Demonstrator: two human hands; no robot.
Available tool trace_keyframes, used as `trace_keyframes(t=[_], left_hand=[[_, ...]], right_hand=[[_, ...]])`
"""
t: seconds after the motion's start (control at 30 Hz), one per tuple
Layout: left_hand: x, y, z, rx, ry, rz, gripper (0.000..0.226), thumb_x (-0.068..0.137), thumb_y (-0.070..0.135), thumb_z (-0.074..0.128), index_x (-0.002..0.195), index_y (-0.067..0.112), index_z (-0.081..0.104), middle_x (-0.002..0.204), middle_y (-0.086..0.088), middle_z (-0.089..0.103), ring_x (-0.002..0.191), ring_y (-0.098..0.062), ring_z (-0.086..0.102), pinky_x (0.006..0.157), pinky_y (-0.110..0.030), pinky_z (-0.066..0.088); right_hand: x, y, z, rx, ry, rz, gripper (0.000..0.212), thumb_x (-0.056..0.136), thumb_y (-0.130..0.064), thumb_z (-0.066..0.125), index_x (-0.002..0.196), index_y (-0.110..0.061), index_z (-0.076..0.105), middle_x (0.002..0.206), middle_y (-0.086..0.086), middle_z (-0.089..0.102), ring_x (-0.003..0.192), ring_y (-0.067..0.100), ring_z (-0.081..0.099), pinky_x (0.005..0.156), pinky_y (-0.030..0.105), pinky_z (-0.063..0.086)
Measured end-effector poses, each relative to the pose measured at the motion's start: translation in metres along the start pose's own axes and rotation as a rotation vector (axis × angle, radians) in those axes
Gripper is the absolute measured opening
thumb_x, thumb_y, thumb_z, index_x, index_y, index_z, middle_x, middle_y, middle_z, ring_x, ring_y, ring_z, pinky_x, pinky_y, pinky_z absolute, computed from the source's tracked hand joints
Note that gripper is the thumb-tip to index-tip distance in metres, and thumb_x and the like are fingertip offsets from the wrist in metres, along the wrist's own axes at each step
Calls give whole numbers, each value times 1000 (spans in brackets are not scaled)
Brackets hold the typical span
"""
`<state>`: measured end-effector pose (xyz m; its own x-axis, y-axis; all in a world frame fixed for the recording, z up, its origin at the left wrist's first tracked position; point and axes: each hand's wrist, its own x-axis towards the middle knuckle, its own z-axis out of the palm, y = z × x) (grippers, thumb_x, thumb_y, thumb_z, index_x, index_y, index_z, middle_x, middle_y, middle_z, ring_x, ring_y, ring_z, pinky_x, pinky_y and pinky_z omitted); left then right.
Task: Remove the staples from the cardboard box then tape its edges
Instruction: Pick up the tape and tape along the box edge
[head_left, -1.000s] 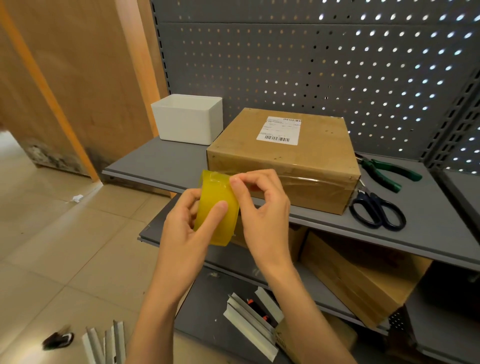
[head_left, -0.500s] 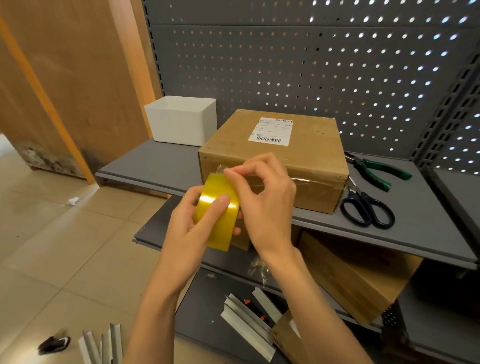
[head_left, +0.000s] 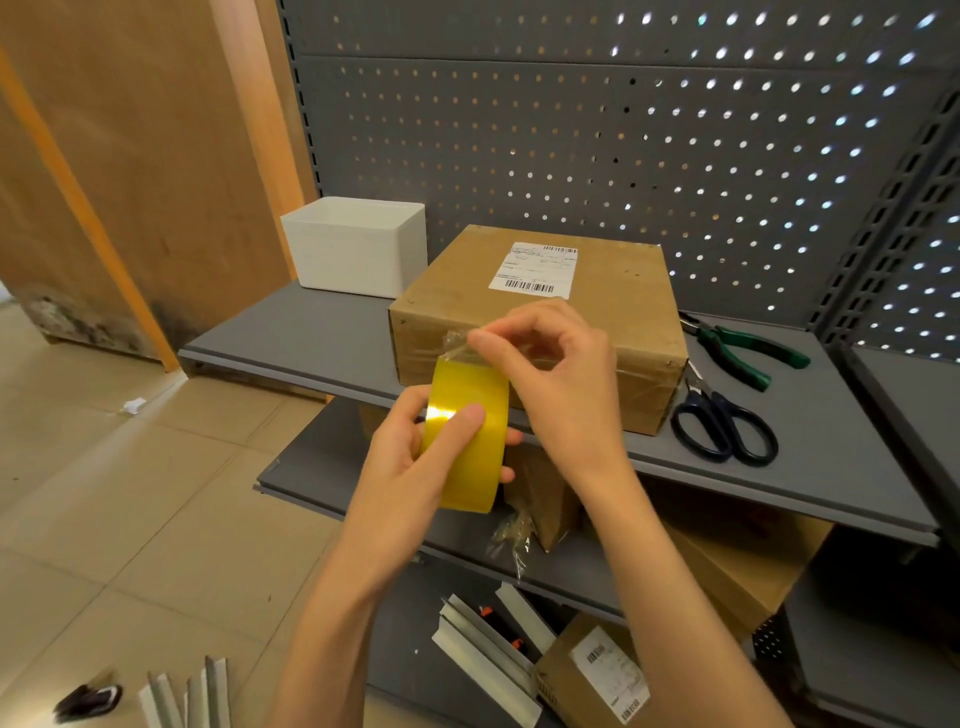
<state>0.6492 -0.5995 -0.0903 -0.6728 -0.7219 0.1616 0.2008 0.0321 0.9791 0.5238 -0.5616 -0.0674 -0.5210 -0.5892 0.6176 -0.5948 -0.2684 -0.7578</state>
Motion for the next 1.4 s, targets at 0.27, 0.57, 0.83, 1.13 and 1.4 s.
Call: trace_keyframes(t=[0.27,0.57,0.83,1.13,1.4], left_hand=[[7,-3,11,-30,103,-126,25,88,32,54,96,10,65,67,6,70,57,-5,66,47,-13,47],[6,8,17,-71,43,-76,39,78,42,53,98,10,61,70,1,73,55,-8,67,48,-15,49],[11,15,19,-63,1,-51,44,66,38,63,102,13,58,76,-3,74,65,-10,70,51,-14,50],[23,13,22,-18,8,-81,43,66,42,62,101,17,62,79,-2,75,67,-15,71,56,-21,55],[31,8,21,-20,-22,-122,43,71,37,62,107,12,61,83,-6,74,69,-20,71,61,-27,58]], right_hand=[[-11,9,14,-379,313,-597,13,82,-11,64,78,0,69,80,11,65,85,11,49,71,35,46],[12,1,-7,12,288,-10,4,78,-19,73,78,-21,70,83,-6,64,84,-5,56,75,9,39],[32,12,-17,-161,256,146,7,79,-33,71,78,-26,70,89,-5,66,88,9,58,82,32,46],[37,27,-11,-618,282,137,15,83,-47,61,83,-33,66,87,-16,53,89,11,48,76,27,20],[40,34,-14,-885,174,246,23,90,-45,52,101,-28,64,105,-5,59,96,17,43,77,31,19]])
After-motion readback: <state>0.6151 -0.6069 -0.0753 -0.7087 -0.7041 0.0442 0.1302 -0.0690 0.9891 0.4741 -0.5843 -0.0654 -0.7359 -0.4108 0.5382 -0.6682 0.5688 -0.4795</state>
